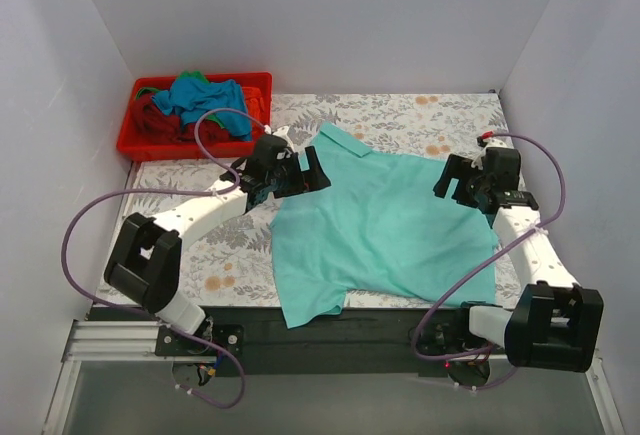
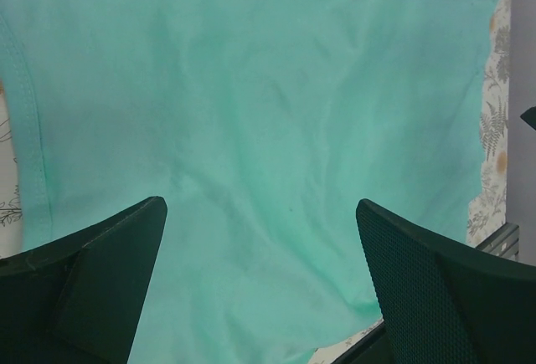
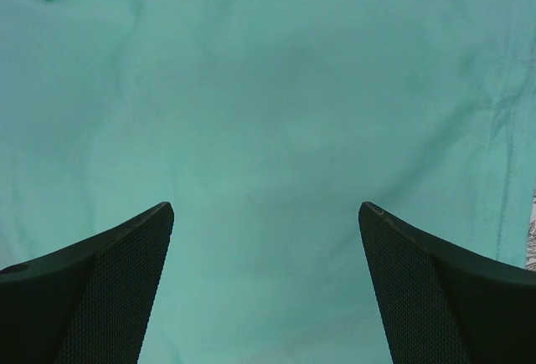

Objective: Fold and stack the t-shirts
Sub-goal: Flatten the tshirt out

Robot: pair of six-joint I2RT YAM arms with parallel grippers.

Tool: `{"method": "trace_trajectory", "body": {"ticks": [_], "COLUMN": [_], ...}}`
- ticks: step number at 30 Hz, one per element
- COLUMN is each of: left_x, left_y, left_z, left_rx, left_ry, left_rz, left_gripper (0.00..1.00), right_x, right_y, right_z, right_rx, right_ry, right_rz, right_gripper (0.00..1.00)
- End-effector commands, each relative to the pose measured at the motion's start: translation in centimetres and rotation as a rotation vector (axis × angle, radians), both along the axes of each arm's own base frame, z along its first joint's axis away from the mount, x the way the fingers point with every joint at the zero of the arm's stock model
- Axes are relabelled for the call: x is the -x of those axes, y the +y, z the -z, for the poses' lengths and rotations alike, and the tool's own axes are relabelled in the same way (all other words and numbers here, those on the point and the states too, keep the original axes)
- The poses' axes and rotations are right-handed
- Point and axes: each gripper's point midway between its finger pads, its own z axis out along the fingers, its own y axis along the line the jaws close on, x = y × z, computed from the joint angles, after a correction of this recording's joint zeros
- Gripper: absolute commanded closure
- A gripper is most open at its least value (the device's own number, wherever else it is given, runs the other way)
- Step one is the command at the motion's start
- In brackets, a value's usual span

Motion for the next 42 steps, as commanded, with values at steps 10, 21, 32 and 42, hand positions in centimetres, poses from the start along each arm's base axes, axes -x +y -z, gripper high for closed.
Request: {"method": "trace_trajectory", "body": {"ticks": [10,21,32,42], "left_x": [-1.7,-4.2,-8.6,-14.4], "left_y": [0.0,2.0,3.4,2.7], "left_z": [6.2,9.4,11.3,10.6], "left_rx": [-0.085,-0.149,-0.147,-0.201], "left_ry": [0.116,0.151,0.178,0.114], "left_rz": [-0.072,-0.137,-0.155,-0.129], "left_gripper": [0.03,0.03,0.03,0.03], "right_x": [-1.3,-2.8,-5.5,-10.1], "right_y": [0.4,-0.4,-1.0,-1.1], "right_z": [4.5,8.0,10.7,10.7], "right_rx": [-0.022,0.014,0.026,0.012], "right_ry": [0.115,0.235,0.342,0.352], "right_rz": [-0.017,-0.007,0.009,0.024], "right_gripper": [0.04,0.05,0.07,0.07]}}
